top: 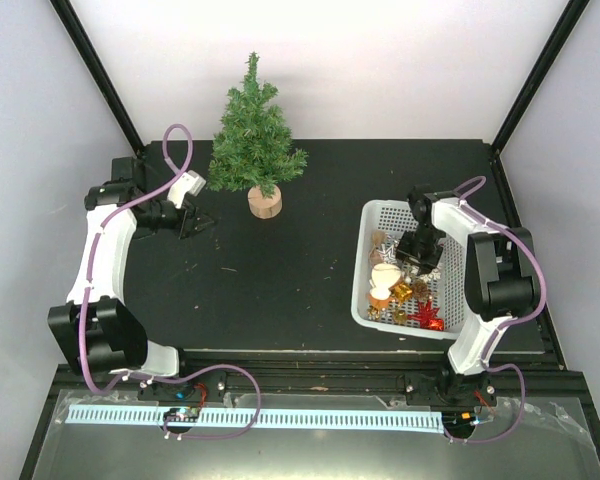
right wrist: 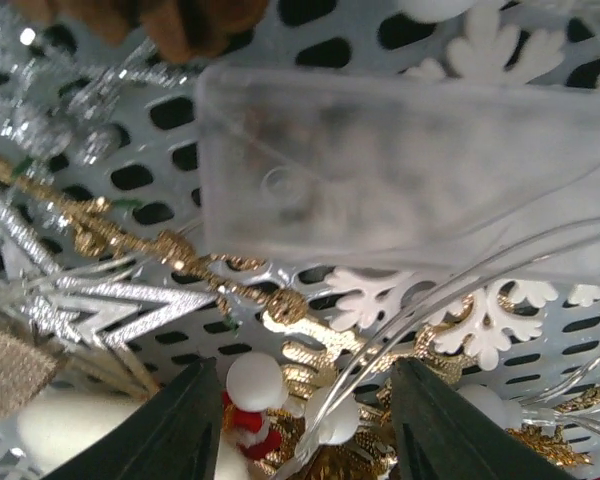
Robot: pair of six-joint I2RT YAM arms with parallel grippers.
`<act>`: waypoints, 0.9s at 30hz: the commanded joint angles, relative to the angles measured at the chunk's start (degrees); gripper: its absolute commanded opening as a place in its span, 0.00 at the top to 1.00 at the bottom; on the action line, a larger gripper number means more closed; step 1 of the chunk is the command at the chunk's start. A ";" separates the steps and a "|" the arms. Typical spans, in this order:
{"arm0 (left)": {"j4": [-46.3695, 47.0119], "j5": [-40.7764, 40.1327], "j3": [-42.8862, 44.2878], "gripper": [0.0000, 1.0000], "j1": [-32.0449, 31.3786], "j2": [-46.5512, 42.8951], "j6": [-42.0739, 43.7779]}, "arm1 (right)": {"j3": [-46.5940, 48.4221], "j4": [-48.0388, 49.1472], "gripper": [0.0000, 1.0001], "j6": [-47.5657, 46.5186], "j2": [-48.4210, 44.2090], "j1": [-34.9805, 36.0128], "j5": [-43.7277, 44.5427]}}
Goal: Decorate the small christmas tree
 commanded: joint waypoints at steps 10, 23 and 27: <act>-0.35 1.21 -0.42 0.69 -0.15 -2.71 0.40 | 0.64 0.64 0.99 1.30 -1.04 -2.21 5.09; -9.49 7.52 9.79 0.52 -0.25 -5.49 3.70 | 9.63 -10.34 0.99 -3.08 -18.55 0.31 8.35; -13.92 11.43 17.59 0.45 -0.39 -6.35 3.97 | 17.90 -15.49 0.99 -3.20 -23.70 5.81 11.30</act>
